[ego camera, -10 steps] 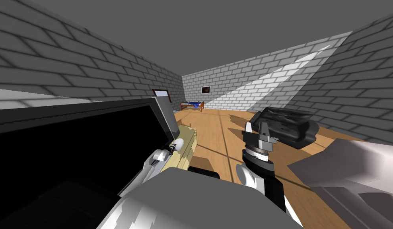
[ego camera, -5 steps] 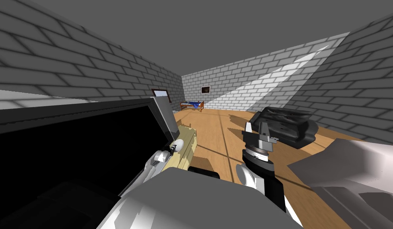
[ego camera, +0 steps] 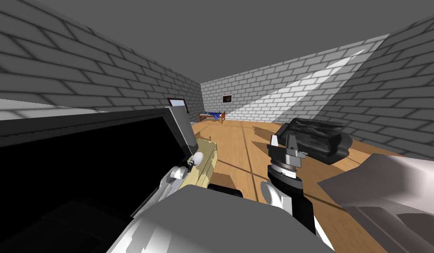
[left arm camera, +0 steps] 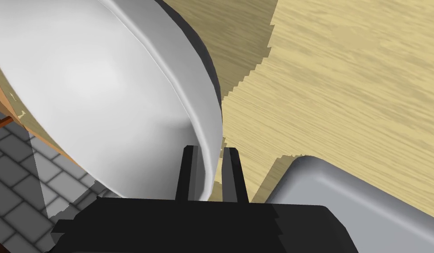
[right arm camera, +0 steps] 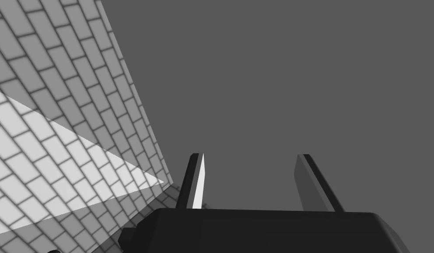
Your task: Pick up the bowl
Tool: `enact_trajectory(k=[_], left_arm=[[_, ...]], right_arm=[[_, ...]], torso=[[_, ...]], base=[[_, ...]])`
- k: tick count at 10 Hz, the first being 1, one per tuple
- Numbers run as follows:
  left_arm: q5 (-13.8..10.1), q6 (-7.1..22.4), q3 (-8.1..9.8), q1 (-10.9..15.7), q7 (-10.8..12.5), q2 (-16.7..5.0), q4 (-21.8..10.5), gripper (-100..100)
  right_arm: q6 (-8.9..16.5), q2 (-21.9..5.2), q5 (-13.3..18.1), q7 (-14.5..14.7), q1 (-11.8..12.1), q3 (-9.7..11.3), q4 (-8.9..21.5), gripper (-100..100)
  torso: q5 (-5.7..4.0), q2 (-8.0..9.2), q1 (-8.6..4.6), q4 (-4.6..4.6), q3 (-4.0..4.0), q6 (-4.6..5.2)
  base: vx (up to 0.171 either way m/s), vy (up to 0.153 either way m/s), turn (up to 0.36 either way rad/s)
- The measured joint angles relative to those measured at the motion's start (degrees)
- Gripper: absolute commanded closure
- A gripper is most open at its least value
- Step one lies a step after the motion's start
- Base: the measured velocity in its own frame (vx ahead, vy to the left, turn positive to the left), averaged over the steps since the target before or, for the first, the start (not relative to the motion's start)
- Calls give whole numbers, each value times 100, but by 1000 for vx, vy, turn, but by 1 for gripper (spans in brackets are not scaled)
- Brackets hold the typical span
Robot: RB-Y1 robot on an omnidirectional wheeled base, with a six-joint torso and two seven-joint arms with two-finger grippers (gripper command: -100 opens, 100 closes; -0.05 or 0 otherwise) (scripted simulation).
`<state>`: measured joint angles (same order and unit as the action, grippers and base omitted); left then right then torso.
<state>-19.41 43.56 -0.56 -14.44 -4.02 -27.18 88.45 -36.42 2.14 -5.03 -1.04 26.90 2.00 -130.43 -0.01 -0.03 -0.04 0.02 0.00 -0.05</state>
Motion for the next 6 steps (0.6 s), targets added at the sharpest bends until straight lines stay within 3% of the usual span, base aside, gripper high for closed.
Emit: enact_trajectory(k=[1, 2, 5, 6], left_arm=[[0, 2, -1, -1, 0, 0, -2, 0], [0, 3, -1, -2, 0, 1, -2, 100], [-53, 295, 74, -61, 16, -70, 358, 100], [-54, 313, 76, -64, 17, -72, 372, 0]], right_arm=[[0, 0, 0, 0, 0, 0, 0, 0], [0, 0, 0, 0, 0, 0, 0, 0], [0, 0, 0, 0, 0, 0, 0, 0], [0, 0, 0, 0, 0, 0, 0, 0]], torso=[[-1, 2, -1, 1, 2, 0], [-2, 3, -2, 2, 3, 0], [-6, 9, -6, 7, 8, 1], [-6, 9, -7, 7, 8, 1]], base=[[0, 0, 0], [0, 0, 0], [0, 0, 0], [0, 0, 0]])
